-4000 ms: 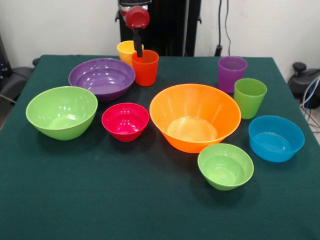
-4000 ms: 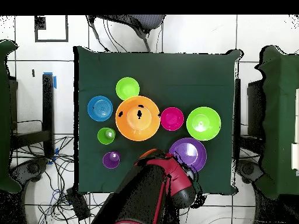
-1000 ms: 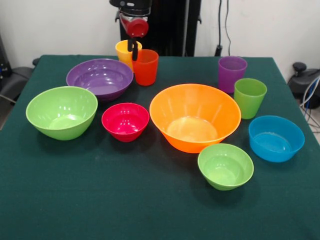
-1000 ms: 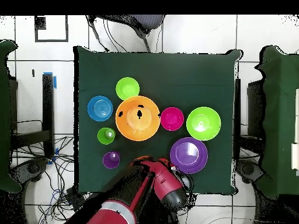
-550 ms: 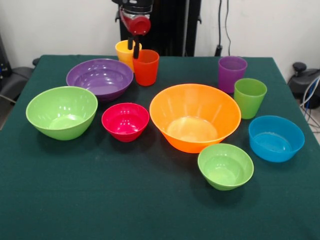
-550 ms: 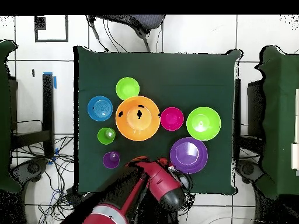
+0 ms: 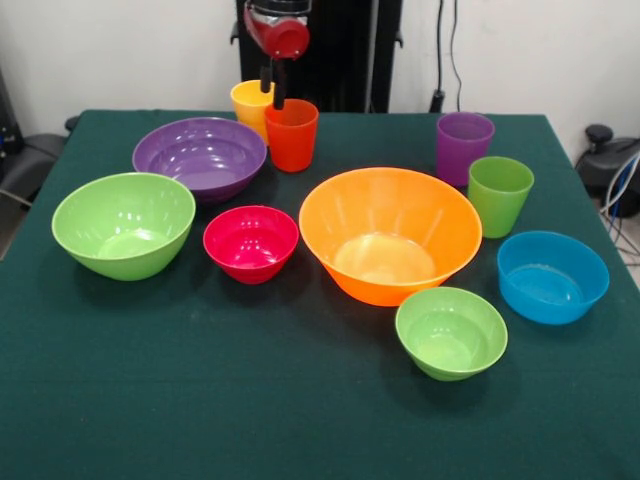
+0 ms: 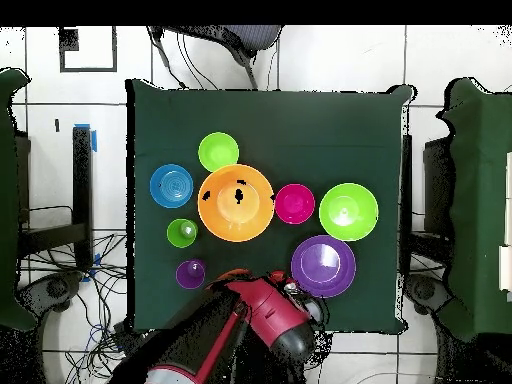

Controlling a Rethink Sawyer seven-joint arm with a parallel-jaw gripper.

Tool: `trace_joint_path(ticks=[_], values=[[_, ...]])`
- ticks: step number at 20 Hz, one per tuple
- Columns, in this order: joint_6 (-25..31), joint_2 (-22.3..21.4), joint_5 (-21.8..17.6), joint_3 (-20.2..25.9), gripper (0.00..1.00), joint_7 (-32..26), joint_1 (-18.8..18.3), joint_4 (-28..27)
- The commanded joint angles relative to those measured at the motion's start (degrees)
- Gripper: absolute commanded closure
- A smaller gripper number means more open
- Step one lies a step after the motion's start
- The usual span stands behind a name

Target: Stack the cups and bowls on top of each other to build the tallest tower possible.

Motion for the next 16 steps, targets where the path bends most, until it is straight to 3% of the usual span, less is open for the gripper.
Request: trace_joint_path(ticks=[1, 16], values=[[0.86, 1.33, -0.43, 7.25, 0.00, -5.81, -1.97, 1.51], [4.89, 2.00, 0.33, 9.88, 0.00, -8.18, -3.99, 2.55]])
